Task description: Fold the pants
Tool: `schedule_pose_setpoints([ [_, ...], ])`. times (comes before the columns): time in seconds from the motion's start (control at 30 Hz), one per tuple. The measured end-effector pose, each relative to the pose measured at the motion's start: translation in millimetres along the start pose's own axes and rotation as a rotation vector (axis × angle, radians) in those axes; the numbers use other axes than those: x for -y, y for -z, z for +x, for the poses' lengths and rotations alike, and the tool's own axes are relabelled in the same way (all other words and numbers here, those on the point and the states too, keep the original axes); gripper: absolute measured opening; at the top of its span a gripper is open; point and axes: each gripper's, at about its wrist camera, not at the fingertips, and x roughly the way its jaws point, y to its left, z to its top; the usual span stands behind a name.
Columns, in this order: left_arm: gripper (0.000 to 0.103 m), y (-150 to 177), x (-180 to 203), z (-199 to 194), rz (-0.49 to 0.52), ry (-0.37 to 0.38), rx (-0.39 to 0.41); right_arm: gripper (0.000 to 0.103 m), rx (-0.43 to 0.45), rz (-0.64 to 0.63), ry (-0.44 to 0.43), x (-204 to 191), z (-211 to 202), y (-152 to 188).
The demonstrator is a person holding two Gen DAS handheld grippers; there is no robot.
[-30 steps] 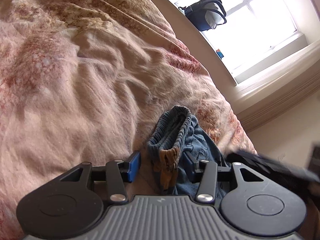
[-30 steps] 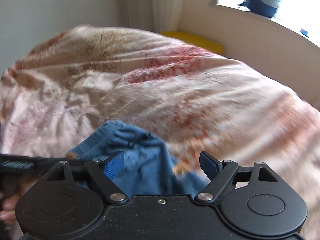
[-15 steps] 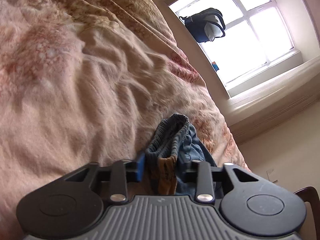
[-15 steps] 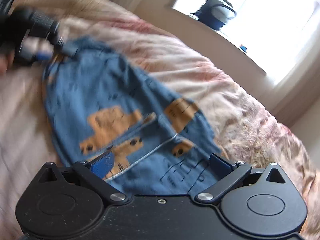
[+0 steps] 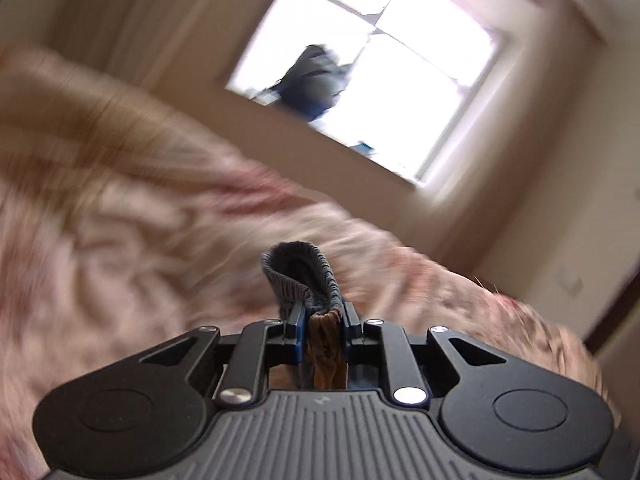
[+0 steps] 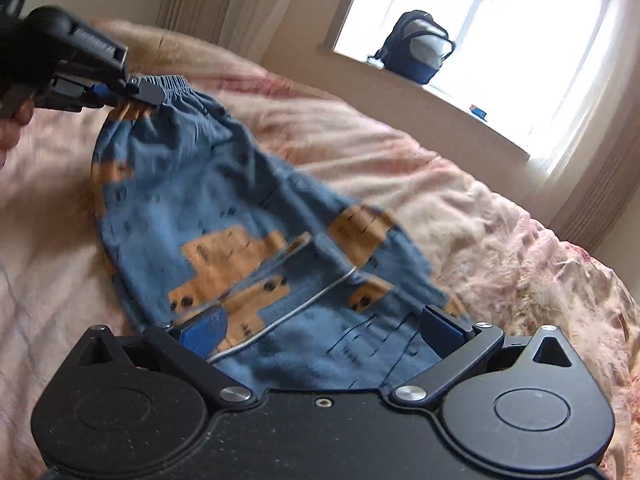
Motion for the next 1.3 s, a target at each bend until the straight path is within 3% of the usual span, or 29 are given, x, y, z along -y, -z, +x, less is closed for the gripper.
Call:
schedule_pose_setpoints([
  [0.1, 0.019, -3, 43, -12, 0.148, 0.019, 0.016, 0.102, 0.047, 0.059, 0.047, 25, -16, -4],
  [0.27, 0.019, -1, 115, -16, 0.272, 0.067, -0.024, 0.102, 0.070, 0.276, 0.093, 89, -34, 3],
  [0.4, 0.019, 19, 179, -11, 0.436, 0.092, -0.066, 0.102, 0.115, 0.547, 0.016, 150, -51, 19],
  [0.5, 0.019, 48, 222, 1, 0.577, 0.110, -0.105, 0.102, 0.090, 0.727, -0.030, 179, -55, 38],
  [0.73, 0.019, 129, 289, 18, 0.789, 0.219, -0.212, 0.097, 0.124, 0.816, -0.165, 201, -60, 56],
  [0.87, 0.020, 154, 297, 38, 0.788, 0.238, -0.295, 0.095, 0.094, 0.901, -0.228, 212, -48, 69],
  [1.0, 0.027, 158, 279, 55, 0.714, 0.256, -0.364, 0.092, 0.029, 0.918, -0.221, 214, -34, 79],
  [1.07, 0.039, 156, 276, 55, 0.690, 0.266, -0.364, 0.090, 0.019, 0.928, -0.233, 214, -31, 80],
  [1.3, 0.041, 160, 275, 41, 0.733, 0.247, -0.344, 0.074, -0.036, 0.834, -0.244, 198, -23, 71],
])
